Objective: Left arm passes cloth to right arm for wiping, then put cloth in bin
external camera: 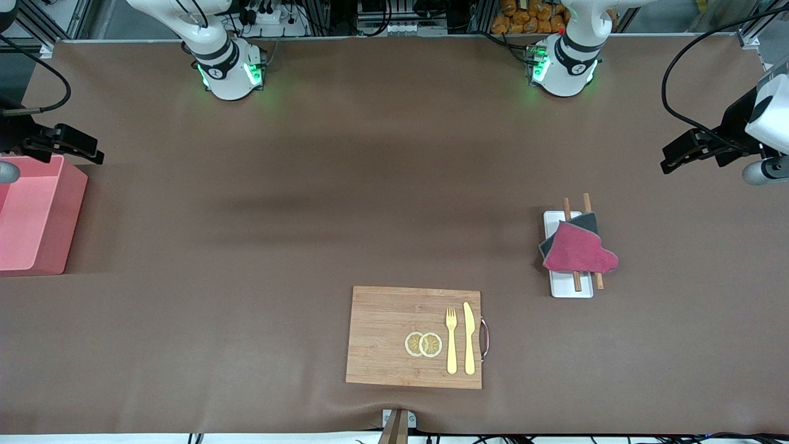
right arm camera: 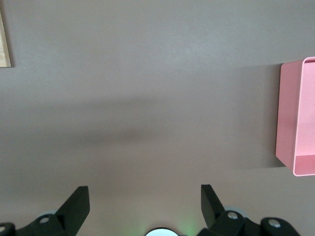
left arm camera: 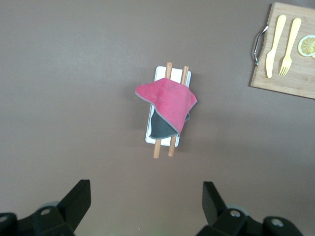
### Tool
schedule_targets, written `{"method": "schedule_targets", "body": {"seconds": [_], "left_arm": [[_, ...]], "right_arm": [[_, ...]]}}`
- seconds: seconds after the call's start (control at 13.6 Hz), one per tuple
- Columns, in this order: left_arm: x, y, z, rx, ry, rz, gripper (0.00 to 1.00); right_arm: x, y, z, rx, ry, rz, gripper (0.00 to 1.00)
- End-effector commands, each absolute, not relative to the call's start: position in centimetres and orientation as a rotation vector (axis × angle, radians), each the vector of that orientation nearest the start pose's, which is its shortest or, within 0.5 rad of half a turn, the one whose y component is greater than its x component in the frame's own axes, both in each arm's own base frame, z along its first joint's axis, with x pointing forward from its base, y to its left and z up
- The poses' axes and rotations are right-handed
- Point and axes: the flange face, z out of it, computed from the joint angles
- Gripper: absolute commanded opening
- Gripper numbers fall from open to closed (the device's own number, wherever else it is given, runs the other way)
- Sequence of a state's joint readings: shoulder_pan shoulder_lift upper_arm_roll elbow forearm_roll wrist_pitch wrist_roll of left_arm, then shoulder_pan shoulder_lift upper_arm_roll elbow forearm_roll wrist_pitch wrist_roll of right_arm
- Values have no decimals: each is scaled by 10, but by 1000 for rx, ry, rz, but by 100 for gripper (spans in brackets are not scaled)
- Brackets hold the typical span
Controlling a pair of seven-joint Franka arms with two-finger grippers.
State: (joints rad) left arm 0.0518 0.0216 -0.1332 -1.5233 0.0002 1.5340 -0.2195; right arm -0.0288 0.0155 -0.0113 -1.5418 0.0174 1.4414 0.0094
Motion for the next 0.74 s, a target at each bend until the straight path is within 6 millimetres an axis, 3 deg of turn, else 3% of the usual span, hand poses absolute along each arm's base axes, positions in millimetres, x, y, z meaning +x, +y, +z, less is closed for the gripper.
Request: {"method": "schedule_targets", "body": {"seconds": [0.0,0.37,0.66], "left_arm": [[553,-41,636,-3097,-194,39,100],[554,-39,636,-3095,-198,41,100],[569,-36,612,-3110,-183,83,100]], "right_arm": [[544,-18,622,-3123,87,187,100],[544,-18,622,-3123,87,187,100],[544,-18,622,-3123,87,187,100]]}}
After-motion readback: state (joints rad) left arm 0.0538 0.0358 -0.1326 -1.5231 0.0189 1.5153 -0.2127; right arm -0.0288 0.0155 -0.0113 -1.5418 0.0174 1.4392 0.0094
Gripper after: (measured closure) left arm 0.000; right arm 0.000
